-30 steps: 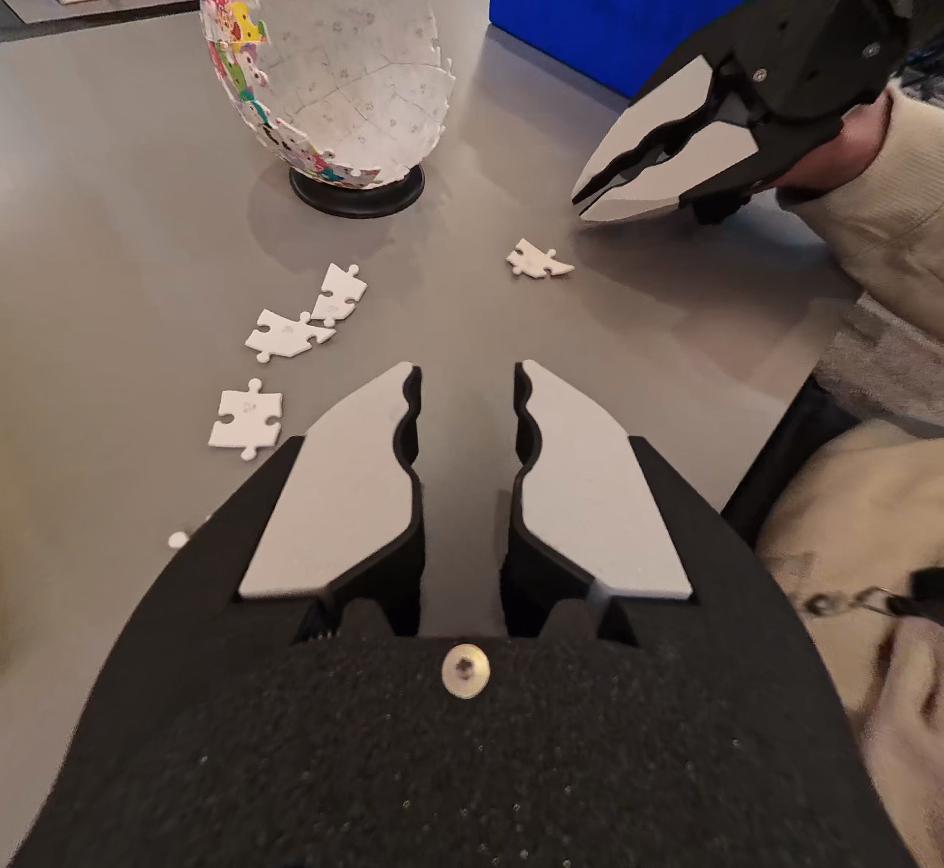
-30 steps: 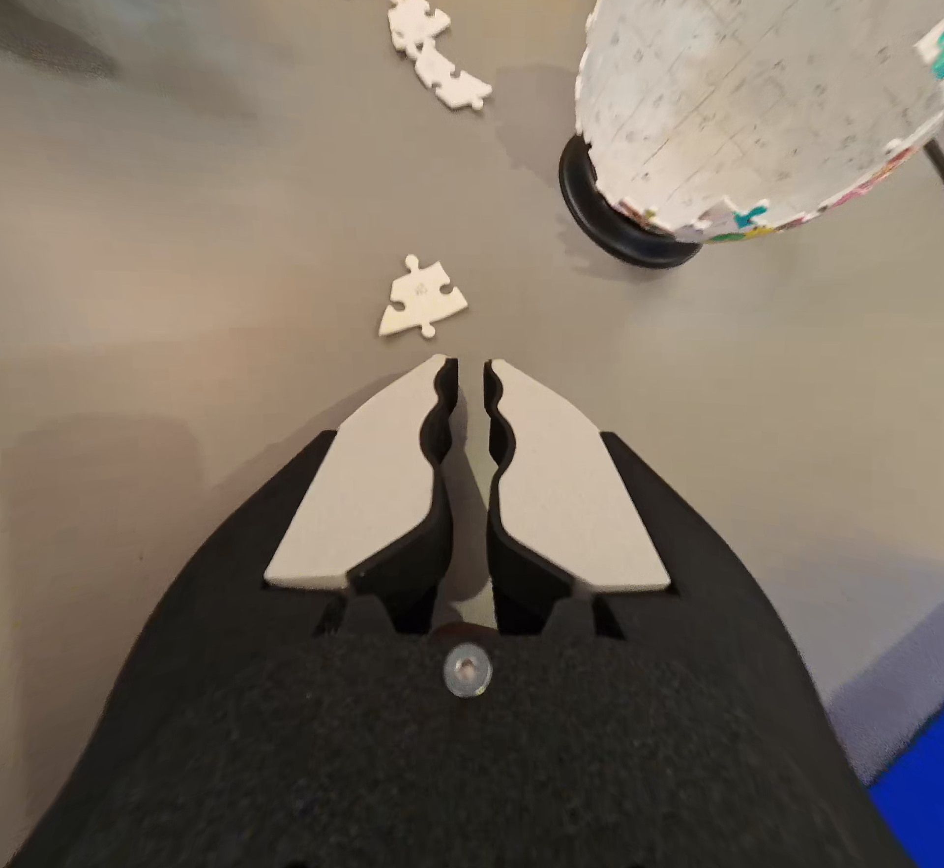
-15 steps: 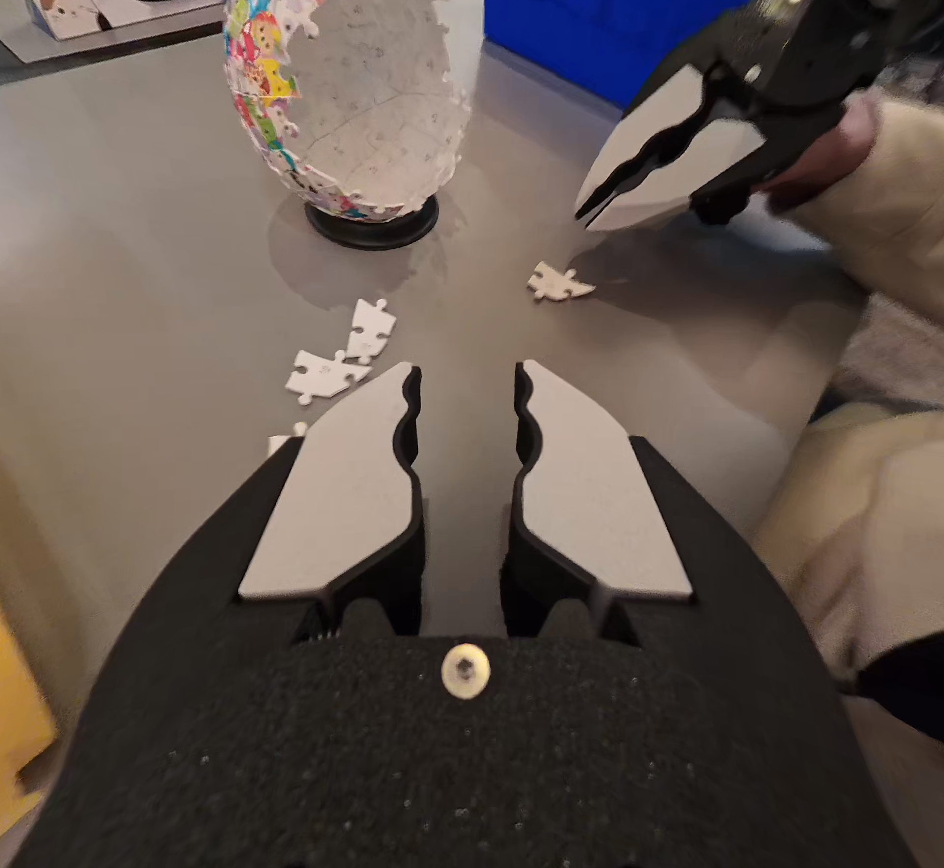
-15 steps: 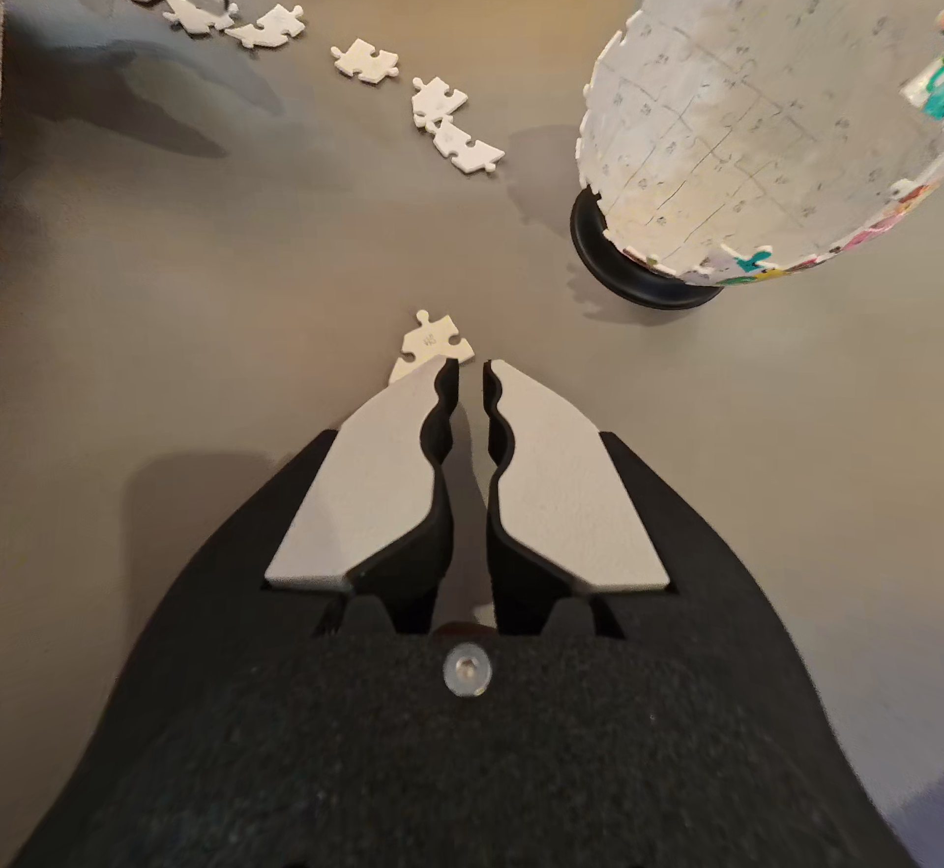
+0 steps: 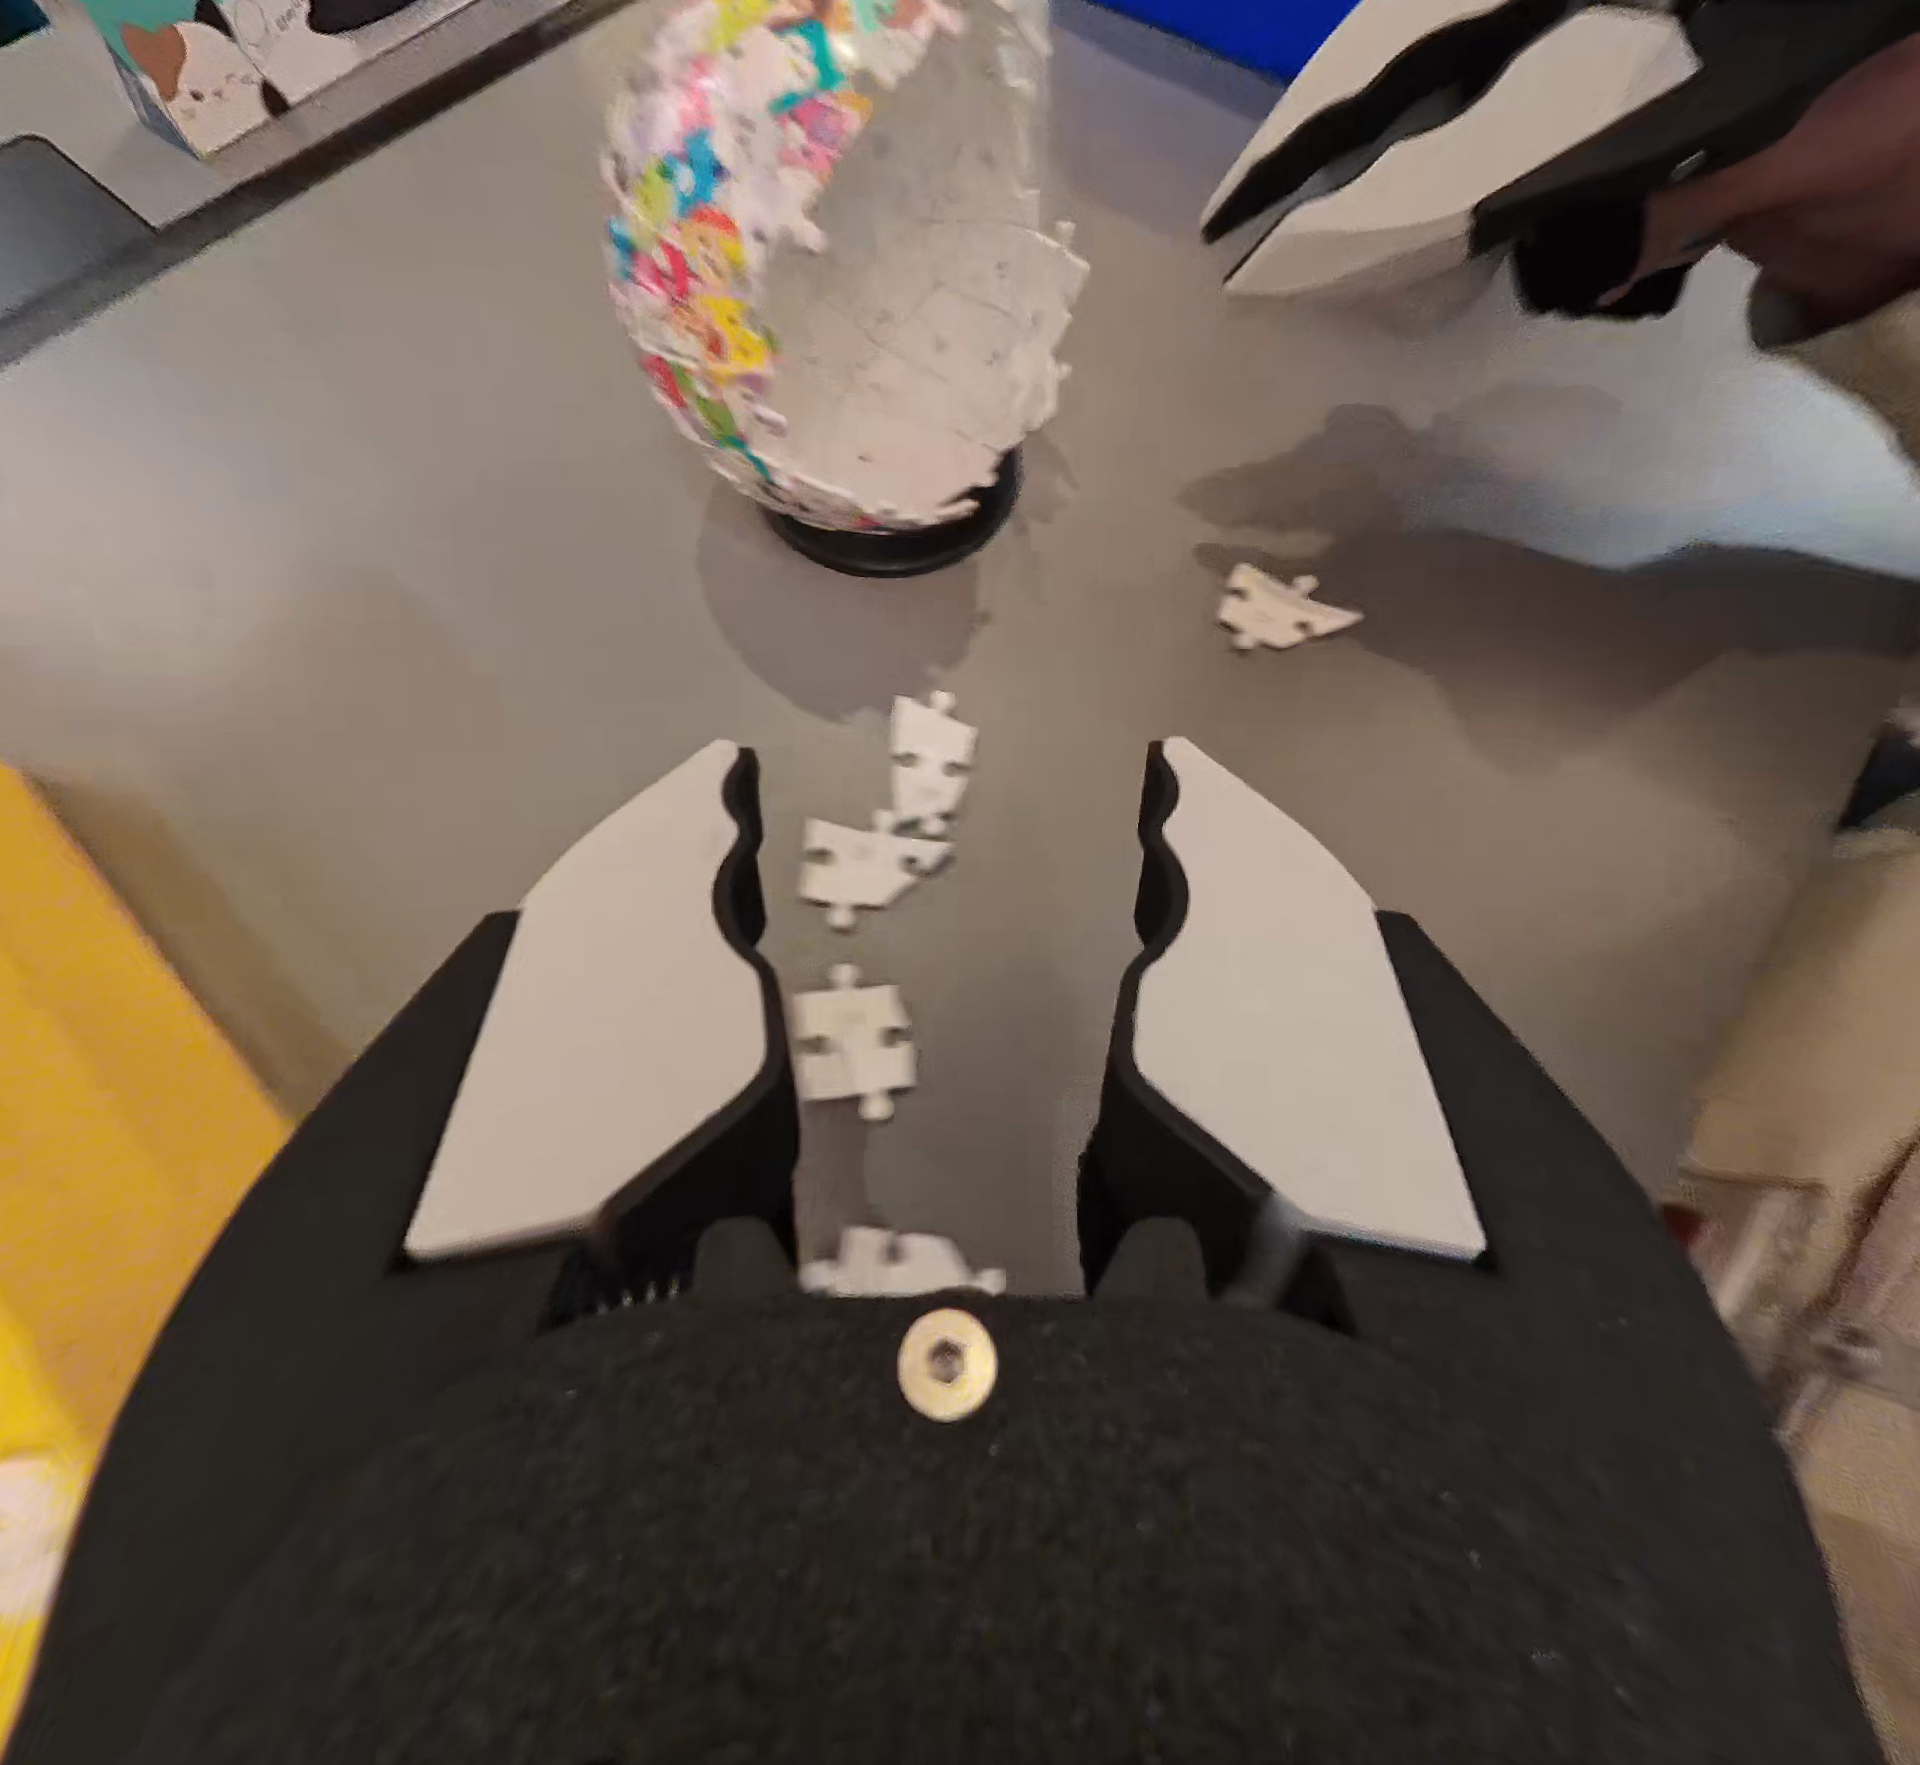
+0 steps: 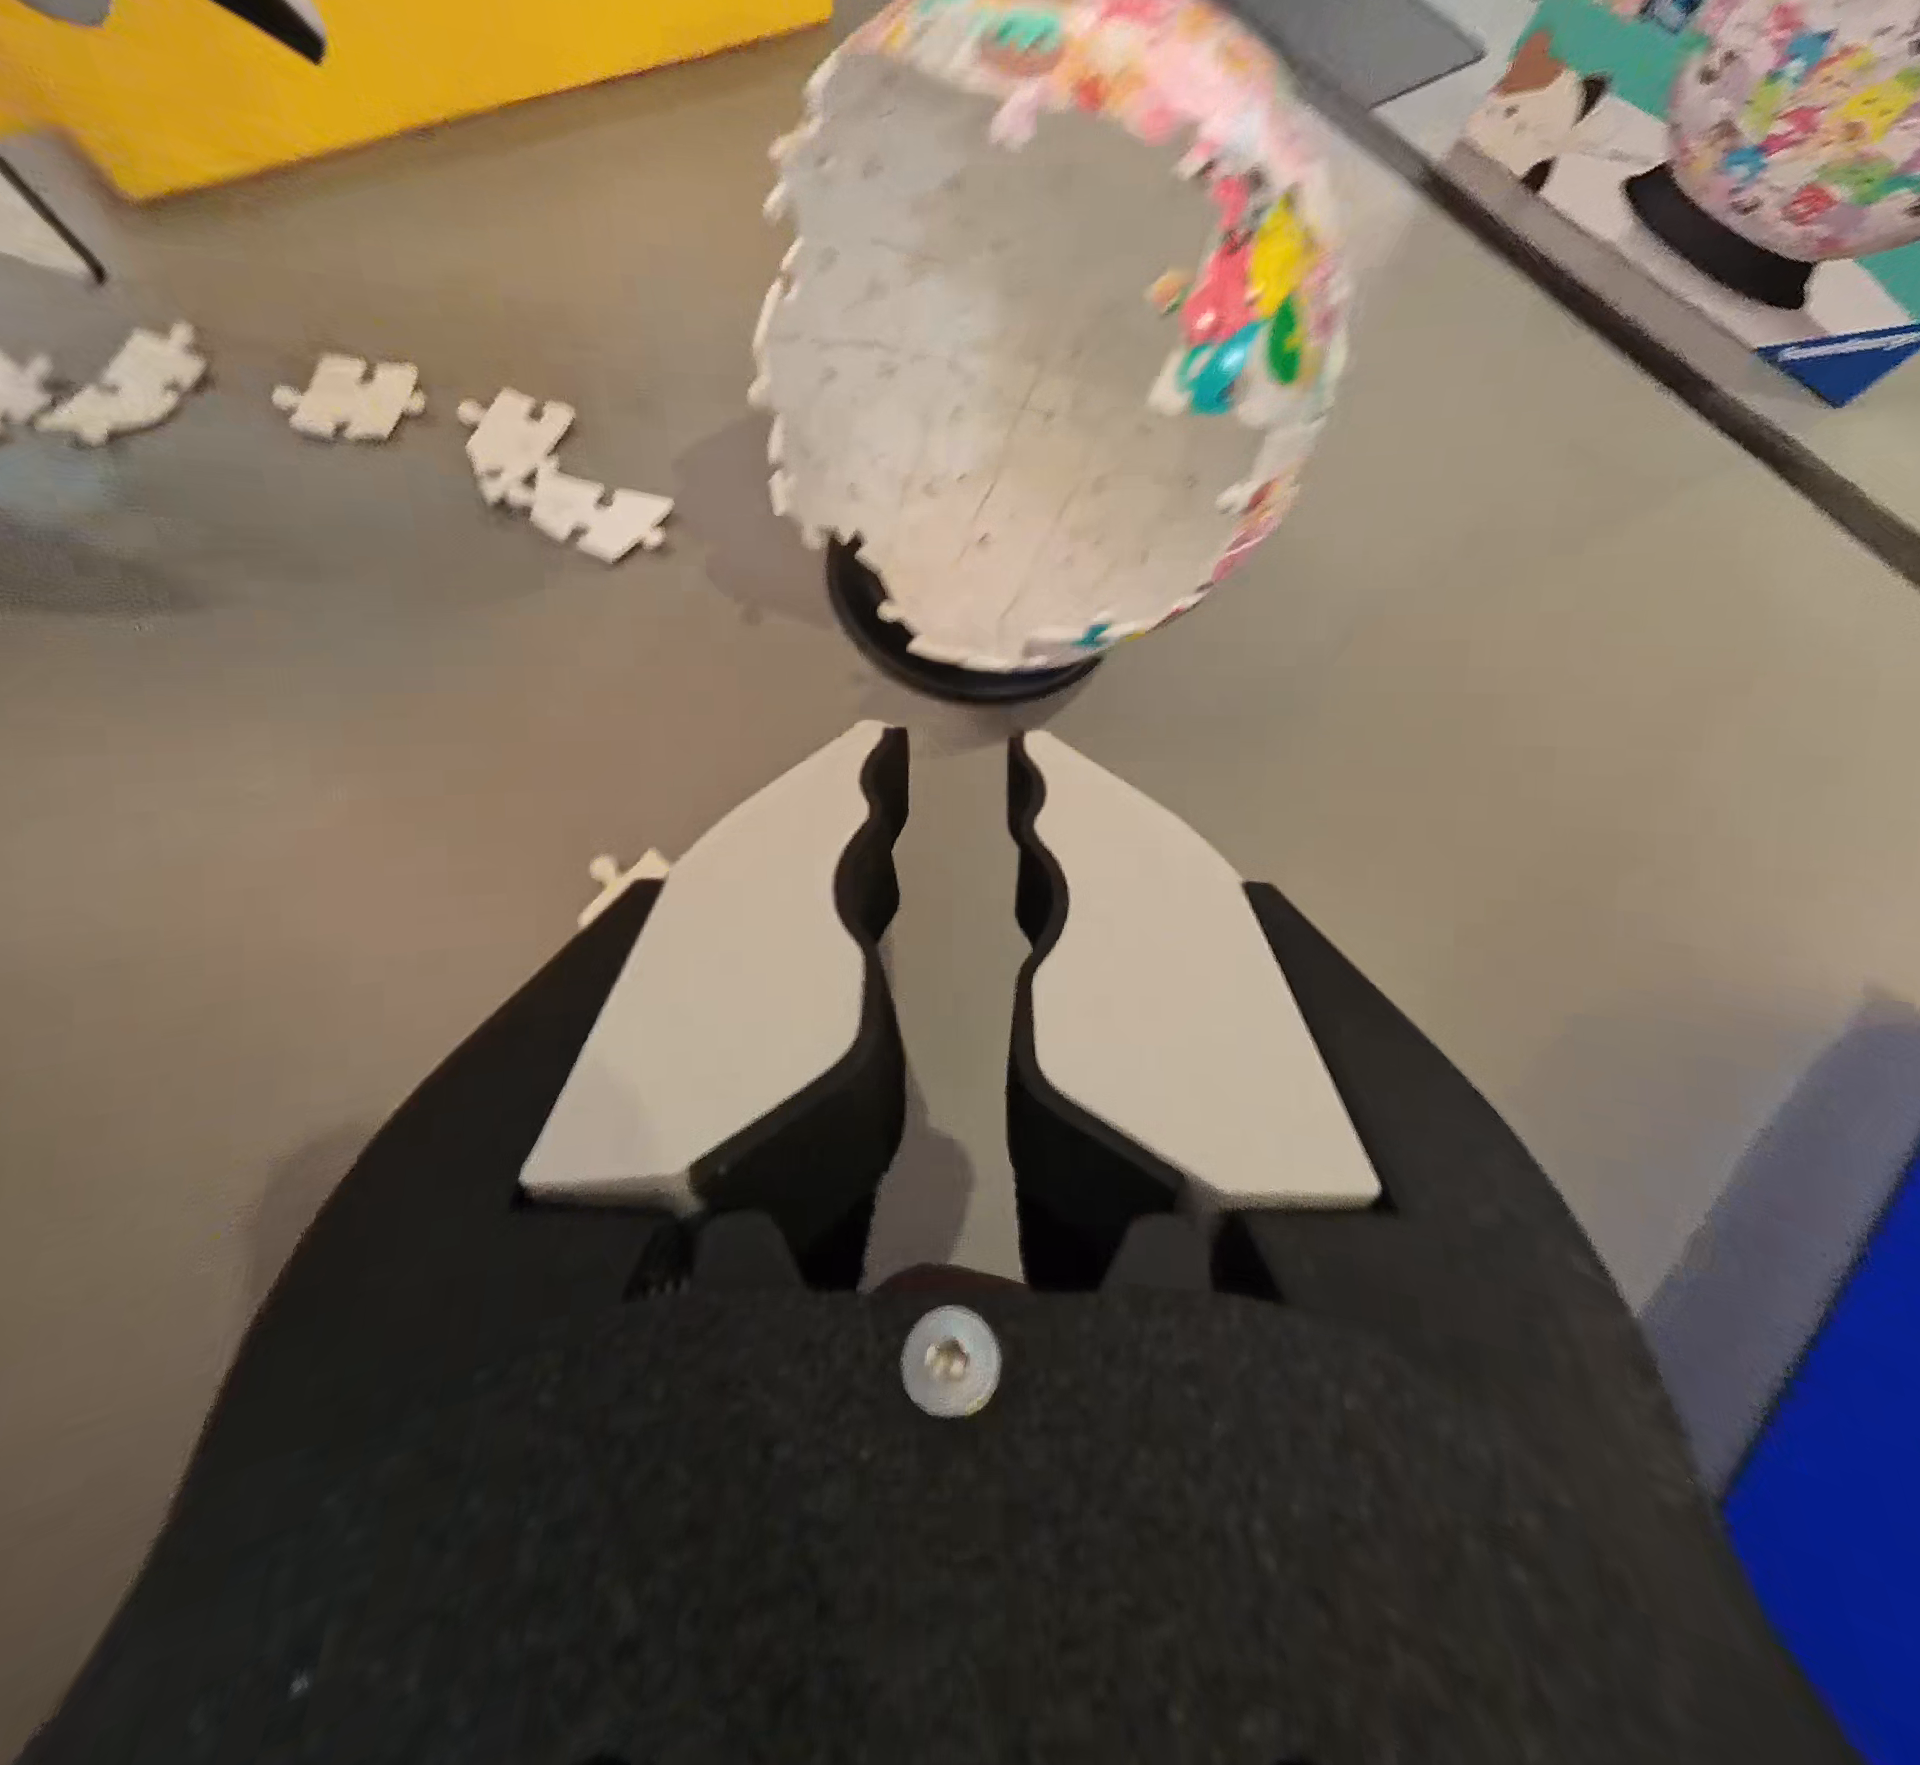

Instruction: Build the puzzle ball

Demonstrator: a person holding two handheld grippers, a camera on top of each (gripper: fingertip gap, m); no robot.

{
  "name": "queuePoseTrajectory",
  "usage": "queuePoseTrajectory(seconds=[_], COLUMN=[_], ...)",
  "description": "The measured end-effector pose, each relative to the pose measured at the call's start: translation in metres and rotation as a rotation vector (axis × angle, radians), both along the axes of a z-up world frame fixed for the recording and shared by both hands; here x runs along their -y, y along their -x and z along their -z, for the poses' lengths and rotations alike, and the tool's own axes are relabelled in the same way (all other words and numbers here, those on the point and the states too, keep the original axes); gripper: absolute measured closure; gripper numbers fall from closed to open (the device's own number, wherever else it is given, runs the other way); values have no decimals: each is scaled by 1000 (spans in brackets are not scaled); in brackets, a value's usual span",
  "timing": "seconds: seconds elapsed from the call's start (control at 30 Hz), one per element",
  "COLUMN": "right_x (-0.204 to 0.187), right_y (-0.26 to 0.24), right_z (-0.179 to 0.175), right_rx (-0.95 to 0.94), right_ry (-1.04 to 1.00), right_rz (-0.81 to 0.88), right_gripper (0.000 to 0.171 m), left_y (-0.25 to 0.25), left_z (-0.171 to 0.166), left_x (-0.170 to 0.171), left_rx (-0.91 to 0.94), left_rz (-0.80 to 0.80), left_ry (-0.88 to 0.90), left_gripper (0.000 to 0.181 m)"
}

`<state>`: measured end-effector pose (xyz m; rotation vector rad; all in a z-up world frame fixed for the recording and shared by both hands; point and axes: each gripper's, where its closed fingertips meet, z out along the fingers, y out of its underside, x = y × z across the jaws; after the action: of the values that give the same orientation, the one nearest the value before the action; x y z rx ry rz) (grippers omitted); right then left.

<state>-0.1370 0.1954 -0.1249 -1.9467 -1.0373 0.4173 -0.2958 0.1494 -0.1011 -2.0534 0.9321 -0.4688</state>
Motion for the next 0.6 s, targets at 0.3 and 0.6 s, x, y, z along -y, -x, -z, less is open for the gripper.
queuePoseTrajectory(seconds=[0.3, 0.6], right_x=[-31, -31], right_y=[-1, 15], right_z=[-3, 26], right_rx=[-43, -43], right_ry=[221, 326], right_rz=[-17, 64], right_gripper=[134, 137], left_y=[12, -5], left_z=[-33, 21], left_x=[-71, -126], left_rx=[-333, -342], left_rz=[428, 699], left_ry=[149, 473], left_gripper=[99, 90])
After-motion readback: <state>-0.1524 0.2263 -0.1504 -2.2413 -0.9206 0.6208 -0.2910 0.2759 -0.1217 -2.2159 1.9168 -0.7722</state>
